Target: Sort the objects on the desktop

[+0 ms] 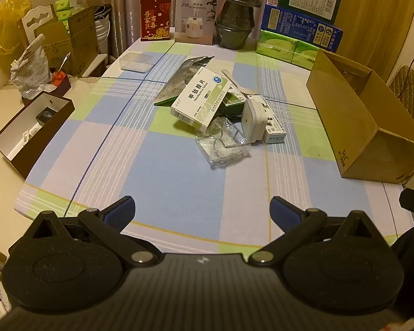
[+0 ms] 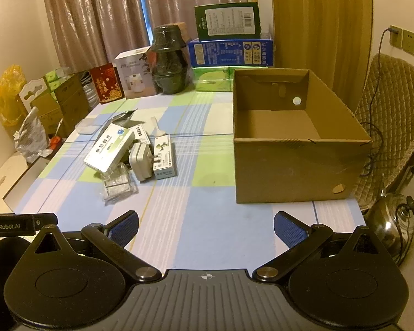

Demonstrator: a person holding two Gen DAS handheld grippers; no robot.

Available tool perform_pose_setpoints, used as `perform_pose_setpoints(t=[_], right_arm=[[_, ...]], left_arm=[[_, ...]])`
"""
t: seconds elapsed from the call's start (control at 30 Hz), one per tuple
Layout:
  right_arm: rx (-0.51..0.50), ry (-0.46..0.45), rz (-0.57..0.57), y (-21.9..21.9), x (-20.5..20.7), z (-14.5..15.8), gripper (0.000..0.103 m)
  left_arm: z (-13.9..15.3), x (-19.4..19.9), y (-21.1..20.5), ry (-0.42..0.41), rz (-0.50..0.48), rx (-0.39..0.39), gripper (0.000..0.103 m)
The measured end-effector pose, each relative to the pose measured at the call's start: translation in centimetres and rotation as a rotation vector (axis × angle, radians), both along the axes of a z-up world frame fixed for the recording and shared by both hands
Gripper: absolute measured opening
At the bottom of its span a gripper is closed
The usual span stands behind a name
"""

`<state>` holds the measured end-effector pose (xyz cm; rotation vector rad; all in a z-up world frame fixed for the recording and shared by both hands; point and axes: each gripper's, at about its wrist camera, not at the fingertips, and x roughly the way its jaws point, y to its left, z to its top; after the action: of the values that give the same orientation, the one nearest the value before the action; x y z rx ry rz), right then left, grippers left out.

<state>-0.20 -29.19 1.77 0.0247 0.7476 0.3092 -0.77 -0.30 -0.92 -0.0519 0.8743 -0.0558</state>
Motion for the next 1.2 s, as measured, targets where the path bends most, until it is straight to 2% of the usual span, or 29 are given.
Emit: perform_pose_setpoints(t=[0.77, 0.97, 1.2], right_arm=[[-0.013, -0.003, 0.029, 0.9, 0.1, -0.2, 0.101], [-0.018, -0.017, 0.072, 2.1, 0.7, -0.2, 0.101], [-0.029, -0.057, 0.148, 4.7, 2.5, -0.6, 0.101]], left_arm=[[-0.3, 0.2, 0.5, 0.004, 0.005, 0.001, 0.102], [-0.4, 0.9, 1.5, -0.005, 0.003, -0.010, 0.102], [-0.7, 3.5, 2.5, -0.011, -0.002, 0.002, 0.102]])
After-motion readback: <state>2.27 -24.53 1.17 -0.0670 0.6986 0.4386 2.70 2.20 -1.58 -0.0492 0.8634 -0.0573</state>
